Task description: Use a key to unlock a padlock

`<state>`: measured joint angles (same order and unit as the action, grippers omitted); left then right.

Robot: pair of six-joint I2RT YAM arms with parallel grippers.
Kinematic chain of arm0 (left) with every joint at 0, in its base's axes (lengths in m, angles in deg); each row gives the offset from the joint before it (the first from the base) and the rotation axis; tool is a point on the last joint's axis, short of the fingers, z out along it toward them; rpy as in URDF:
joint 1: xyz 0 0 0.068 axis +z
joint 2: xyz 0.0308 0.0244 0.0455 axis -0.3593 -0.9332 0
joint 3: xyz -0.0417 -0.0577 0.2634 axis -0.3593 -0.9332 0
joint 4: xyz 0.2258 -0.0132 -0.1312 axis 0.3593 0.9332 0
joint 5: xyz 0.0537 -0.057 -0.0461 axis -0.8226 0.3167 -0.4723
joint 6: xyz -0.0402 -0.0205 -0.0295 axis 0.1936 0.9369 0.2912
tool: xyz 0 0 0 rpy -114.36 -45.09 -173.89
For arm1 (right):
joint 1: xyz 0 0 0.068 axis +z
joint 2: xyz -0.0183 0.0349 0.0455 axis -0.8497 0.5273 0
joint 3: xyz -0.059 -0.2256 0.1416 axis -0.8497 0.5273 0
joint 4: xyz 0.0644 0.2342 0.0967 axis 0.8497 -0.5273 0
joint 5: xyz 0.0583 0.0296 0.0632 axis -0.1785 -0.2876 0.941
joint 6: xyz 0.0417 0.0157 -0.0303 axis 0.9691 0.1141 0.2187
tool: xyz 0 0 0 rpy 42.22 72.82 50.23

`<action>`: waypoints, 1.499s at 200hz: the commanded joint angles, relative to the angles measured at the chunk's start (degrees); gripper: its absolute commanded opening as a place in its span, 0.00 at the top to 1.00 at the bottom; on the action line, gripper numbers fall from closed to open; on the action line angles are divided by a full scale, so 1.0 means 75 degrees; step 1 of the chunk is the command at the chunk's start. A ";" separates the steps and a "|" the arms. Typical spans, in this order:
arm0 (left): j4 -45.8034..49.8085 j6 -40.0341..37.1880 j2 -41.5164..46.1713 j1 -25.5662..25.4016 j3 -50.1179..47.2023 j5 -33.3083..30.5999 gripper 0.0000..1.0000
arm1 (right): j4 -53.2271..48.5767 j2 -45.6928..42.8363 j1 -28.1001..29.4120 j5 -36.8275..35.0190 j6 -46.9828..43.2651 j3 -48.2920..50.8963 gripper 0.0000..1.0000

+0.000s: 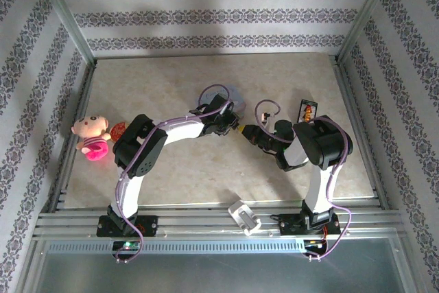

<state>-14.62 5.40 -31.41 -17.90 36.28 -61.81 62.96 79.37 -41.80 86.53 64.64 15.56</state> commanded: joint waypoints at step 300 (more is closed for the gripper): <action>-0.0841 -0.0054 0.0652 -0.0360 -0.1066 0.1128 0.61 | 0.0725 0.0349 -0.0520 0.0216 0.5939 -0.0177 1.00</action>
<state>-23.65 5.07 -29.05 -17.81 30.44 -60.41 65.50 80.64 -44.94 92.39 109.60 15.32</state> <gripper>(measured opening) 0.337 0.041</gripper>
